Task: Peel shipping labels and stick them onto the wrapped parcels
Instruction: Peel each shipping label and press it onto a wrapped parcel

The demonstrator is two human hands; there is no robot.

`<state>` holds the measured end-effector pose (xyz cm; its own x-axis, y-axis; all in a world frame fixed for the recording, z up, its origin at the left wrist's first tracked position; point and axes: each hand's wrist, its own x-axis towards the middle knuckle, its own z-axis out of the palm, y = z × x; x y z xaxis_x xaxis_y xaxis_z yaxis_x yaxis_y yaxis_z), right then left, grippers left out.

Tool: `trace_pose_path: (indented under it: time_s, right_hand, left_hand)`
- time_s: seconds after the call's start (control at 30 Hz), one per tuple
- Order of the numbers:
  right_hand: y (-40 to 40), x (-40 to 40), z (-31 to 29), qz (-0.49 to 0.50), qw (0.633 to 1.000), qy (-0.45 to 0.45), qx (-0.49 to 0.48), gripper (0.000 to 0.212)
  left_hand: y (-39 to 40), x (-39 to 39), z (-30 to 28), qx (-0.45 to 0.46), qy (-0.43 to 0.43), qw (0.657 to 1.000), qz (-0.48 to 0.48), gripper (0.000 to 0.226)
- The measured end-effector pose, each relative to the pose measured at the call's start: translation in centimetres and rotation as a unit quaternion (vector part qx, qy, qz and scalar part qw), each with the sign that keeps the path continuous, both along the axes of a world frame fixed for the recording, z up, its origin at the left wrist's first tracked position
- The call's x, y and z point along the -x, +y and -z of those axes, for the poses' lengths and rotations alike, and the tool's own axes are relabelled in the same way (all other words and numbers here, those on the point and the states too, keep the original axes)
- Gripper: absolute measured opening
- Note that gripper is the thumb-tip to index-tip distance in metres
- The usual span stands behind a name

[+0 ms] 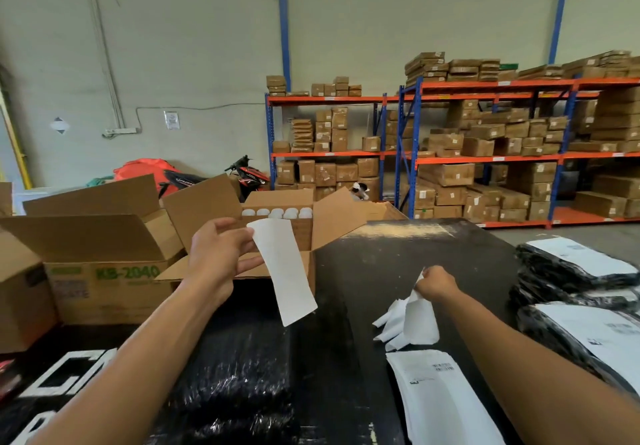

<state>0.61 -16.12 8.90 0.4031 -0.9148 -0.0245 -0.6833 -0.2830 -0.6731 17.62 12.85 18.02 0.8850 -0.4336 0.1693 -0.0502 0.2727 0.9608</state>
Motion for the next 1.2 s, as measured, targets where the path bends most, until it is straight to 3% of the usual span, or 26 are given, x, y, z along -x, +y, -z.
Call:
trace_pose_path:
  time_s: [0.13, 0.27, 0.43, 0.53, 0.67, 0.83, 0.97, 1.07, 1.2]
  right_hand:
    - [-0.5, -0.4, 0.9, 0.004, 1.000, 0.004, -0.015, 0.036]
    - [0.7, 0.0, -2.7, -0.033, 0.999, 0.010, 0.042, 0.053]
    - [5.5, 1.7, -10.7, -0.209, 0.960, -0.086, 0.166, 0.032]
    - [8.6, 4.0, -13.5, -0.244, 0.942, -0.057, 0.224, 0.029]
    - [8.9, 7.2, -14.1, -0.190, 0.938, 0.029, 0.289, 0.037]
    - [5.6, 12.4, -14.3, -0.089, 0.933, 0.056, 0.343, 0.021]
    - [2.2, 15.8, -14.5, -0.049, 0.915, 0.049, 0.397, 0.016]
    - [-1.8, 18.3, -14.8, -0.023, 0.912, 0.030, 0.409, 0.015]
    - [-9.1, 22.4, -15.4, 0.001, 0.932, -0.064, 0.356, 0.013]
  left_hand:
    - [0.7, 0.3, -0.3, -0.004, 0.003, 1.000, 0.003, 0.044]
    - [-1.0, 1.2, -0.7, 0.005, 0.019, 0.999, 0.032, 0.042]
    - [-6.7, 4.3, -1.2, 0.016, 0.034, 0.995, 0.095, 0.039]
    - [-10.9, 6.8, -1.6, 0.030, 0.053, 0.990, 0.126, 0.033]
    - [-16.3, 10.9, -2.4, 0.056, 0.080, 0.976, 0.192, 0.031]
    - [-21.7, 15.9, -3.1, 0.080, 0.122, 0.949, 0.278, 0.043]
    - [-24.7, 19.3, -4.5, 0.087, 0.120, 0.941, 0.303, 0.050]
    - [-27.6, 20.7, -5.6, 0.093, 0.106, 0.939, 0.312, 0.036]
    - [-33.0, 22.5, -5.4, 0.037, -0.003, 0.965, 0.260, 0.047]
